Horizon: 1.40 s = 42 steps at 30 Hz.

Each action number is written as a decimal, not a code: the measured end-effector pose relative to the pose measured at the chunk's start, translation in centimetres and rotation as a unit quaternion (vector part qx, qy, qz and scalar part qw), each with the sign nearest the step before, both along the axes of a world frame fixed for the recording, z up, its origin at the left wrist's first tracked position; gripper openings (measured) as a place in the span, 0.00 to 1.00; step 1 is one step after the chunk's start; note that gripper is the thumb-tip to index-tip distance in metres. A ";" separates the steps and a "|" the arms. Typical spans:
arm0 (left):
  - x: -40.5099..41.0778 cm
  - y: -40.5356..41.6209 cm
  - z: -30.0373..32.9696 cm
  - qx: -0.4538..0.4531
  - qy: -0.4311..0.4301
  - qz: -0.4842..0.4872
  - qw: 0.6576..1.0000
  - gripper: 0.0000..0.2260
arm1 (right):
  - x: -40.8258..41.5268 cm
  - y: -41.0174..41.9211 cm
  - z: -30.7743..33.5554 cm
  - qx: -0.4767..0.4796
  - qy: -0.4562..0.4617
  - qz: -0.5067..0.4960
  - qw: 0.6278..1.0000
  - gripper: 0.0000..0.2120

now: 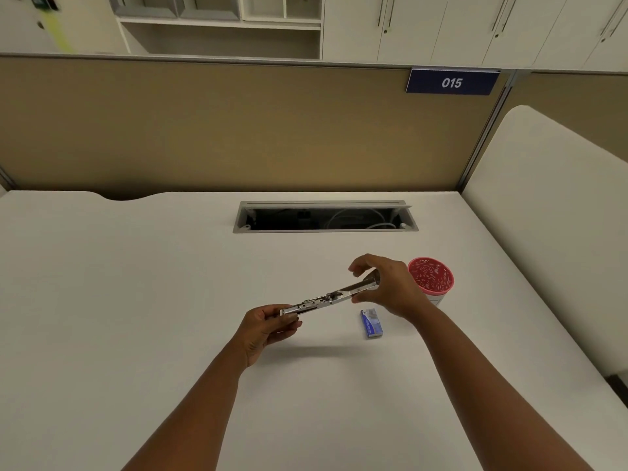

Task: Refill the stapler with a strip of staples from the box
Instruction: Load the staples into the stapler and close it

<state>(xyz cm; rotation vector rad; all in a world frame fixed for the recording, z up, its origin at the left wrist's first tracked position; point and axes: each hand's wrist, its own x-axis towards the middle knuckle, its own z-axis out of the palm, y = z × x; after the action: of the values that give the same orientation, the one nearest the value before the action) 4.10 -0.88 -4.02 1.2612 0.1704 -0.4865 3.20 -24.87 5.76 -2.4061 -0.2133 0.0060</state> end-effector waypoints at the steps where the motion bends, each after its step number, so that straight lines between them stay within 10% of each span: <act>1: 0.0 0.0 0.2 0.005 -0.003 -0.004 1.000 0.06 | 0.1 -0.1 0.1 -0.009 -0.003 -0.002 1.000 0.20; 6: 0.0 -0.4 1.0 0.043 -0.019 -0.031 0.998 0.05 | 0.3 0.1 0.9 -0.133 0.021 0.028 0.991 0.14; 11: -0.3 -1.0 1.3 0.063 -0.015 -0.055 0.996 0.04 | -0.1 1.6 0.7 0.020 -0.033 0.007 0.999 0.16; 25: -0.2 -1.6 2.2 0.080 -0.005 -0.089 0.993 0.04 | -3.6 5.4 -5.4 -0.092 -0.050 0.070 0.992 0.41; 32: -0.2 -1.4 2.3 0.050 -0.042 -0.096 0.993 0.01 | -2.6 4.9 -5.8 0.018 0.026 0.028 0.999 0.29; 38: -0.3 -1.5 2.3 0.050 -0.105 -0.115 0.987 0.25 | -2.8 4.7 -6.0 0.073 0.041 0.070 0.994 0.17; 42: -0.5 -1.6 2.1 0.062 -0.126 -0.085 0.986 0.15 | -2.9 4.9 -6.6 0.086 0.051 0.046 0.994 0.19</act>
<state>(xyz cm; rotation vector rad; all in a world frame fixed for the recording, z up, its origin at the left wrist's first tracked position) 3.63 -2.53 -1.87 1.4545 -0.1229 -0.4629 0.28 -19.96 -0.84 -2.2153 -0.2652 0.1464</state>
